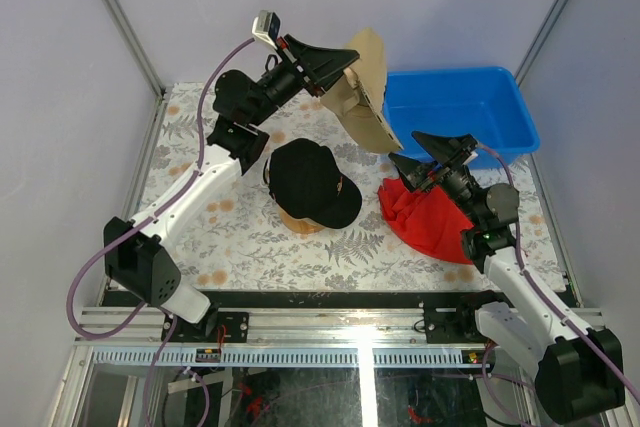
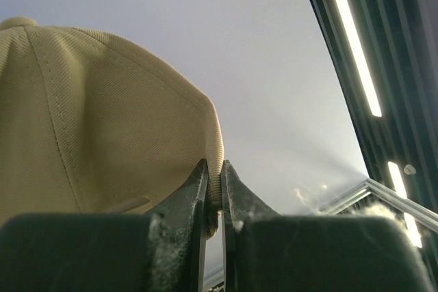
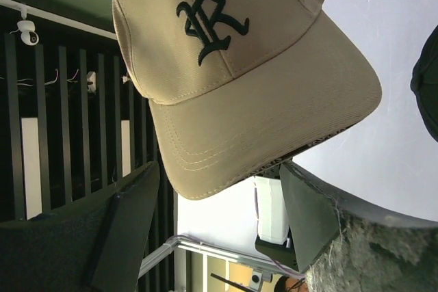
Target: Stack the hats
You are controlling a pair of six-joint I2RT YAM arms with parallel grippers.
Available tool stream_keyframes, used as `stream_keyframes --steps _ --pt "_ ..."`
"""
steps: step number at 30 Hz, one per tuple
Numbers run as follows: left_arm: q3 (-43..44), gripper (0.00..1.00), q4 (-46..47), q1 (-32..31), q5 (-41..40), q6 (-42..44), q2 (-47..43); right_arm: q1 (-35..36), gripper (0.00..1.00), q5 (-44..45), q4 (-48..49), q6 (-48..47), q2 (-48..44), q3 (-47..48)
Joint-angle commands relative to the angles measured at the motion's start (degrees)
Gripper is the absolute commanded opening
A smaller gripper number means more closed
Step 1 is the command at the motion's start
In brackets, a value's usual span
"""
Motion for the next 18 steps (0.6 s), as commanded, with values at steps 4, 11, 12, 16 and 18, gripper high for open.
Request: stream_keyframes --steps 4,11,12,16,18 --pt "4.1 0.00 5.0 -0.8 -1.2 0.0 1.3 0.7 0.78 1.3 7.4 9.7 1.0 -0.9" --pt "4.9 0.00 5.9 -1.7 -1.7 -1.1 1.9 0.9 0.77 1.9 10.8 9.7 4.5 -1.0" --pt "4.8 0.00 6.0 -1.7 -1.8 -1.2 1.8 0.8 0.77 1.9 11.5 9.9 5.2 -0.8" --pt "4.6 0.00 6.4 -2.0 -2.1 -1.5 1.5 1.0 0.75 2.0 13.8 10.2 7.7 -0.1" --pt "4.5 0.00 6.6 -2.1 -2.1 -1.8 1.3 1.1 0.73 2.1 15.0 10.5 8.9 0.3"
